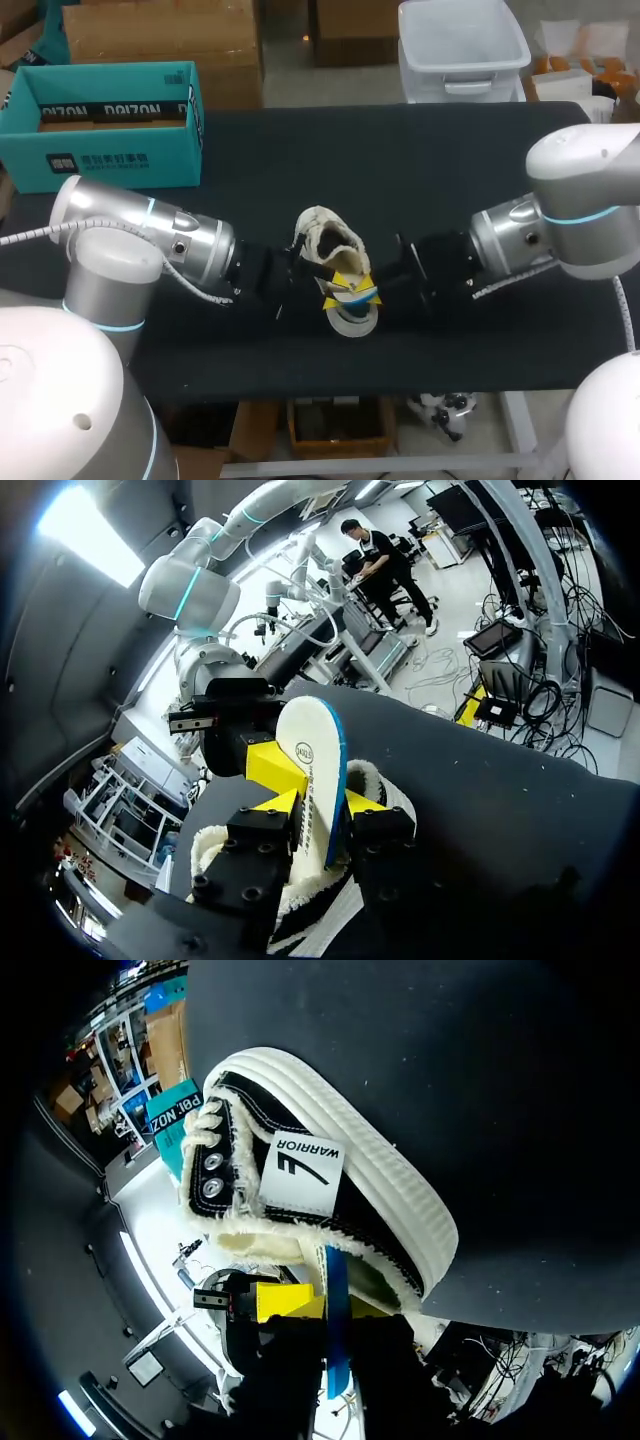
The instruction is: Open the shoe tongue, take the insole out of the shoe, put the insole back into the shoe, and pack the shoe into the shoebox
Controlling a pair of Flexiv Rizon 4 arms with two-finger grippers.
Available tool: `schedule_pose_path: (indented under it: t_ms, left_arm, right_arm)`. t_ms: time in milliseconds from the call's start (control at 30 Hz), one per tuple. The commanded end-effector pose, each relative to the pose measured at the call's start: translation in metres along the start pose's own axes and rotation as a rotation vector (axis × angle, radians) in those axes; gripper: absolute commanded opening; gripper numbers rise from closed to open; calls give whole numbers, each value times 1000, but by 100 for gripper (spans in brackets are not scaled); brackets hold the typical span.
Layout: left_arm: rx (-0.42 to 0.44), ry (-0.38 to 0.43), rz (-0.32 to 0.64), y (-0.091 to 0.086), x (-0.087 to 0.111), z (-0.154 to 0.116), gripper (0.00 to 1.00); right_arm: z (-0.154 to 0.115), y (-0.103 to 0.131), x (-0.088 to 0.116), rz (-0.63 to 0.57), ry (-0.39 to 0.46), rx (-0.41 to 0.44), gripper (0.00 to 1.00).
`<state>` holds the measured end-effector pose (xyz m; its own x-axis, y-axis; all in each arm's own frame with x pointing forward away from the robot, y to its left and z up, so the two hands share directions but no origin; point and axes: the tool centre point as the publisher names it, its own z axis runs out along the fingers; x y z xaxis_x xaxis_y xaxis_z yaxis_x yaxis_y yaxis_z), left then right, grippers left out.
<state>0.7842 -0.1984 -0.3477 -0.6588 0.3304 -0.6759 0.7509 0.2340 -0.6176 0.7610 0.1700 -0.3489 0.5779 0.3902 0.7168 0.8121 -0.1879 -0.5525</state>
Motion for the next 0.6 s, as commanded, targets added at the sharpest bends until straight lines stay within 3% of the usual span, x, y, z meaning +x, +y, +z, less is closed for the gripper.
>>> schedule_pose_path:
  t_ms: [33,67,100,600]
  left_arm:
    - [-1,-8,6,-2,1,2,16]
    - [-1,-8,7,-2,1,2,2]
    - [-3,-9,7,-2,0,3,0]
    - [-60,-3,-52,26,-3,2,0]
  right_arm:
    - [2,5,0,-1,0,6,0]
    - [2,6,1,-1,-1,6,0]
    - [3,6,1,-1,-1,7,0]
    - [12,37,8,17,-26,29,0]
